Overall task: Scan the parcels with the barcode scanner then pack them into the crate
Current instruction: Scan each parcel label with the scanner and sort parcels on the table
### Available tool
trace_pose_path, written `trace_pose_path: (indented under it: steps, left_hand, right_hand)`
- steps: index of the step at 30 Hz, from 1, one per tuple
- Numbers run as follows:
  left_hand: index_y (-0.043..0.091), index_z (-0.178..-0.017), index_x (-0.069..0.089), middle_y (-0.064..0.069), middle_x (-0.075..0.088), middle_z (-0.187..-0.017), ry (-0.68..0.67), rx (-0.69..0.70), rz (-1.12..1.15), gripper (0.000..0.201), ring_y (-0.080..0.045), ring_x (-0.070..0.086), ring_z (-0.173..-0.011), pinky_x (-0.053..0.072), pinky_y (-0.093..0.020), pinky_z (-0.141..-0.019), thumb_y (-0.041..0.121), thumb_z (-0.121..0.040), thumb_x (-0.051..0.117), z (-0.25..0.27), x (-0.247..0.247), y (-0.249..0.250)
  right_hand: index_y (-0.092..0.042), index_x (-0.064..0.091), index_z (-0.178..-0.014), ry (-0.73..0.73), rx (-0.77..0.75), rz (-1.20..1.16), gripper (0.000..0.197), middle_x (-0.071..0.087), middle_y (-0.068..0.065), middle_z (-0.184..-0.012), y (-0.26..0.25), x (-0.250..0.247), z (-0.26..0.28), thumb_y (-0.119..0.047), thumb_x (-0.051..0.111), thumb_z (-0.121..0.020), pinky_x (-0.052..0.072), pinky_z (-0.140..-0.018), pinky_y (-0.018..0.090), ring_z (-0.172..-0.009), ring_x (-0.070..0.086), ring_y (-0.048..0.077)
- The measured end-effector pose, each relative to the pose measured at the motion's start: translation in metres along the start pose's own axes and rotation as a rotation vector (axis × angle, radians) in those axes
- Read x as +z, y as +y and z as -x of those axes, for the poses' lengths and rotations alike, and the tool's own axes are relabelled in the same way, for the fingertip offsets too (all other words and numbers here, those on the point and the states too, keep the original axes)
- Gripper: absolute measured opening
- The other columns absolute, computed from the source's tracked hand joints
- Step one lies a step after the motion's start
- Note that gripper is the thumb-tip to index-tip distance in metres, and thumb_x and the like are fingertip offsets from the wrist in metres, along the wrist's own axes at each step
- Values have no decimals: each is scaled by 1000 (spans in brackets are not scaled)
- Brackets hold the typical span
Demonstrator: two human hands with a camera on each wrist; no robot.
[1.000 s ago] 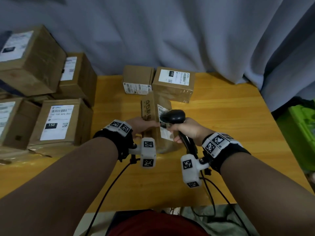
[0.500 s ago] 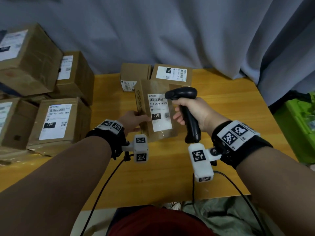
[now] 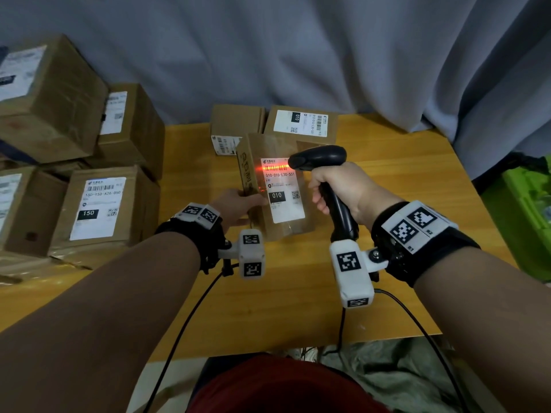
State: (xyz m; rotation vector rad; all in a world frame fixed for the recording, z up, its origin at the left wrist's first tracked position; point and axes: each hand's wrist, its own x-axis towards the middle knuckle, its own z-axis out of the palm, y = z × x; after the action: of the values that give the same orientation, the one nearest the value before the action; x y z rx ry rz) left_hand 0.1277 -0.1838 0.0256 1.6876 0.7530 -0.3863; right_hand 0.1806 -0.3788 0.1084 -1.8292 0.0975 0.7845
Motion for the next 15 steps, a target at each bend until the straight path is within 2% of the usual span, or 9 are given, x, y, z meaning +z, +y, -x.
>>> trace_pose_path:
  steps: [5, 11, 15]
  left_hand:
    - [13, -104, 58, 3, 64, -94, 6, -4, 5, 22, -10, 58, -86, 50, -31, -81, 22, -86, 68, -1, 1, -1]
    - [12, -111, 59, -2, 66, -107, -1, -6, 1, 30, -15, 60, -96, 50, -31, -83, 24, -85, 68, -2, 0, 0]
    - [12, -110, 59, -2, 66, -106, 3, -1, 4, 29, -13, 60, -92, 50, -29, -79, 23, -85, 68, -3, 0, 0]
  right_hand:
    - [-3, 60, -69, 5, -4, 9, 8, 57, 9, -56, -1, 0, 1, -4, 58, -77, 45, -46, 22, -43, 51, 18]
    - [-4, 60, -67, 7, -1, 7, 9, 57, 10, -57, -2, -1, -1, -5, 58, -76, 46, -48, 23, -45, 52, 19]
    - [-4, 60, -66, 10, -5, -4, 10, 57, 10, -56, -2, -2, -2, -5, 58, -76, 45, -47, 23, -45, 52, 19]
